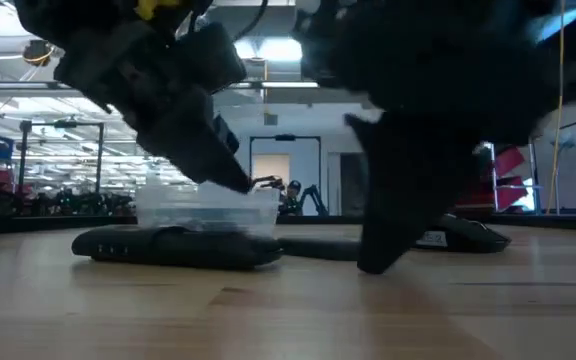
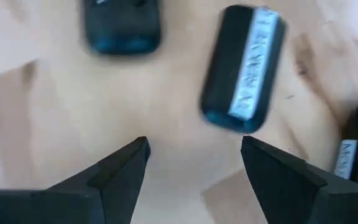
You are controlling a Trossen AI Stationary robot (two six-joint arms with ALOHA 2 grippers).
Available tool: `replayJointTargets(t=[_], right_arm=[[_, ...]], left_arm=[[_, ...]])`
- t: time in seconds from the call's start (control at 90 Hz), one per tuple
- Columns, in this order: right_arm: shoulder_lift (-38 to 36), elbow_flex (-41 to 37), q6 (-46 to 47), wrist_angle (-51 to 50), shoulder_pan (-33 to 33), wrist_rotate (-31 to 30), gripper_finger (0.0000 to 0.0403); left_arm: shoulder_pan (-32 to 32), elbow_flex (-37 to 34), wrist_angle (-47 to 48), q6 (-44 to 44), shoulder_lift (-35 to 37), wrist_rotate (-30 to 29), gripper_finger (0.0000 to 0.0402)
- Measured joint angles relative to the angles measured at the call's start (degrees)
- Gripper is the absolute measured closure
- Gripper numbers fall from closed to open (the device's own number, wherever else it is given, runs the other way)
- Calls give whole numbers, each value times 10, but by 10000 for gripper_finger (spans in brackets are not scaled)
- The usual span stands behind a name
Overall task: Insert battery
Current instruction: Close the remote control battery cover
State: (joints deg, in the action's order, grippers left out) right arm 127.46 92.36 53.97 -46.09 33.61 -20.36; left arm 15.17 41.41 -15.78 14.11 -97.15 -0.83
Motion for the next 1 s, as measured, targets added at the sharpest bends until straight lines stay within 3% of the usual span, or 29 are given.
replayJointTargets(t=[0.222,0.5,0.733,0.856,1.0], right_arm=[[0,-1,0,14,9,-1,151],[0,-1,0,26,10,-3,151],[1,-1,0,27,10,-6,151],[1,-1,0,28,10,-7,151],[1,-1,0,28,10,-9,151]], left_arm=[[10,4,-36,113,-40,-82,400],[-29,10,-45,158,-46,23,395],[-53,18,-46,188,-44,125,325],[-52,41,-37,186,-44,143,297],[-43,95,15,146,-42,138,291]])
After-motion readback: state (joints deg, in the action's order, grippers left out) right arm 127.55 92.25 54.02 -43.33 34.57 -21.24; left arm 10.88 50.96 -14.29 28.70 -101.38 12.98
